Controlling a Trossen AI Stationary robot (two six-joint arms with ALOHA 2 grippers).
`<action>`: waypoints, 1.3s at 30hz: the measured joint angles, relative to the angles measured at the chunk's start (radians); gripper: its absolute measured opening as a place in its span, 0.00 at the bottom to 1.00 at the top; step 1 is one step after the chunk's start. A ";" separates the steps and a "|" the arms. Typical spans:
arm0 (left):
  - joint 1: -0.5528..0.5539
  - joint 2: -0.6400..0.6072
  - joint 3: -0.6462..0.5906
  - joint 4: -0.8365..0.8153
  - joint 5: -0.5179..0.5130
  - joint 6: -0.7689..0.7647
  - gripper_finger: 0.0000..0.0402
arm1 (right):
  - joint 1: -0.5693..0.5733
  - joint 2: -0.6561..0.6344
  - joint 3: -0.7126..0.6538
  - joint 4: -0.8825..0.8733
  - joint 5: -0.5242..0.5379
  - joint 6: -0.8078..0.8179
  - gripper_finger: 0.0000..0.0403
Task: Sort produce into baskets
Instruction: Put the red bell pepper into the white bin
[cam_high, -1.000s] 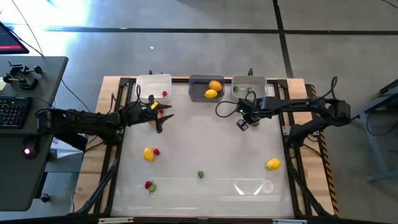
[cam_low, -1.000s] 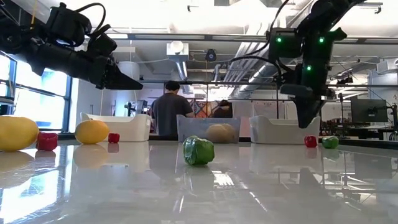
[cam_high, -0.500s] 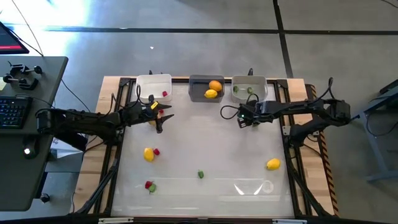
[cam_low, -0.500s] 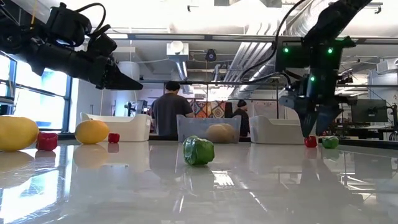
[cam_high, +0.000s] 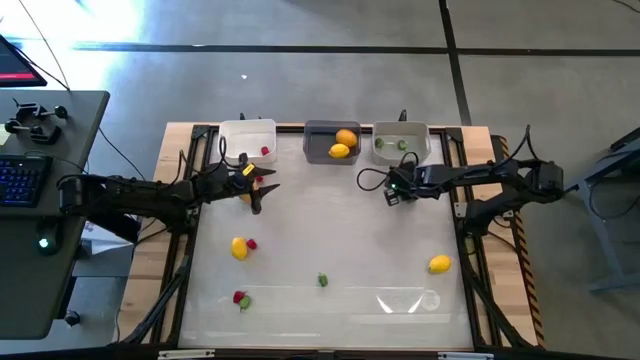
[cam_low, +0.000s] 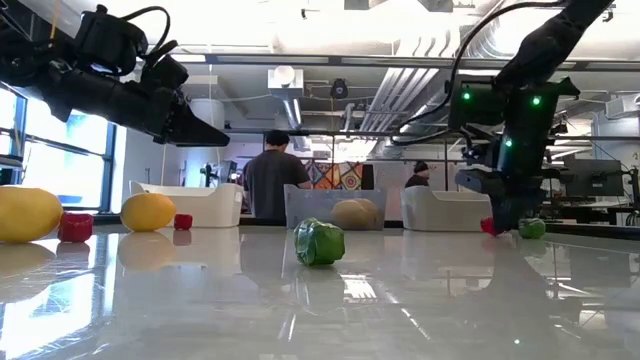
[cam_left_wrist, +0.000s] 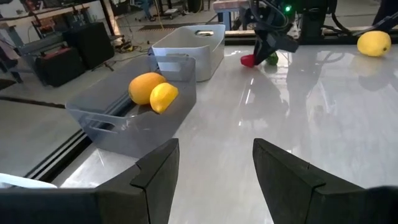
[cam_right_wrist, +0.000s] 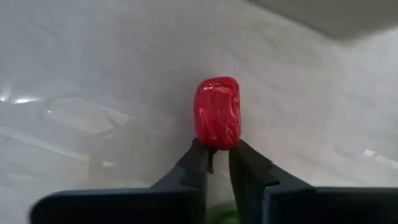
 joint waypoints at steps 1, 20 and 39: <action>0.000 0.000 0.000 0.002 0.000 -0.005 0.48 | -0.002 0.000 0.005 0.000 0.007 -0.026 0.08; -0.001 0.000 0.064 0.023 0.008 0.117 0.46 | 0.119 -0.002 0.093 0.323 -0.046 -0.399 0.00; -0.115 0.032 0.136 0.045 0.121 0.005 0.46 | 0.250 0.045 0.092 0.799 -0.190 -0.697 0.00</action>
